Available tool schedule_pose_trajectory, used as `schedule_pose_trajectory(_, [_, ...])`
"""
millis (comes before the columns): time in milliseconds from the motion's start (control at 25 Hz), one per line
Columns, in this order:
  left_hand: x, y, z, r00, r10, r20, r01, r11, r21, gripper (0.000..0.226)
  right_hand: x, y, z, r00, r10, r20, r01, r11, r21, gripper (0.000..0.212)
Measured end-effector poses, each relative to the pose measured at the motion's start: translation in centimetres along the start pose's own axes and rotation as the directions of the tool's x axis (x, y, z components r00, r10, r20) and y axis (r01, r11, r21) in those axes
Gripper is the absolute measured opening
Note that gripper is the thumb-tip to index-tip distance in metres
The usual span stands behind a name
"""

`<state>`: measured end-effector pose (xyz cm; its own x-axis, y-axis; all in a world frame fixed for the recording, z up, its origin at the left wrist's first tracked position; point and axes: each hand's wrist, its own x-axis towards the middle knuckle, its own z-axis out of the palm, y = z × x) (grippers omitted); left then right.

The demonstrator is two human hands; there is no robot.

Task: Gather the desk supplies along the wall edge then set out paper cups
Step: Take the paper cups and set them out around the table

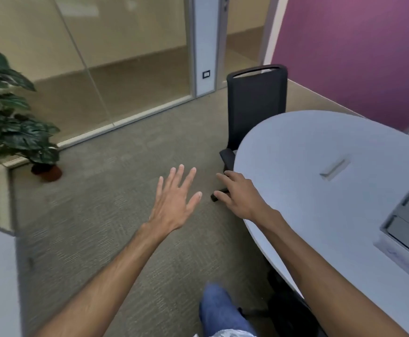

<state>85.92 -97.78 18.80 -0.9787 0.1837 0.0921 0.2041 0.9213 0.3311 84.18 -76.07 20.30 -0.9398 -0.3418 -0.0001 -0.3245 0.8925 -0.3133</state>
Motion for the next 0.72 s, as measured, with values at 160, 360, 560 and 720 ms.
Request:
schedule_pose_trajectory(160, [4.7, -4.5, -0.5, 0.999, -0.048, -0.014, 0.048, 0.999, 0.005, 0.071, 7.0, -0.9, 1.0, 0.999, -0.038, 0.011, 0.038, 0.999, 0.001, 0.060])
schedule_pose_trajectory(360, [16.6, -11.4, -0.9, 0.995, -0.091, -0.029, 0.092, 0.996, 0.001, 0.079, 20.5, 0.2, 2.4, 0.998, -0.069, 0.002, 0.069, 0.998, -0.004, 0.064])
schedule_pose_trajectory(560, [27.6, -17.1, -2.7, 0.995, -0.103, -0.003, 0.103, 0.995, -0.015, 0.080, 33.4, 1.1, 1.7, 0.999, -0.031, 0.018, 0.031, 0.999, -0.019, 0.066])
schedule_pose_trajectory(720, [35.1, -21.6, -4.4, 0.994, -0.108, -0.015, 0.108, 0.994, -0.026, 0.079, 42.2, 1.3, 0.8, 1.000, -0.014, 0.013, 0.015, 0.999, -0.050, 0.067])
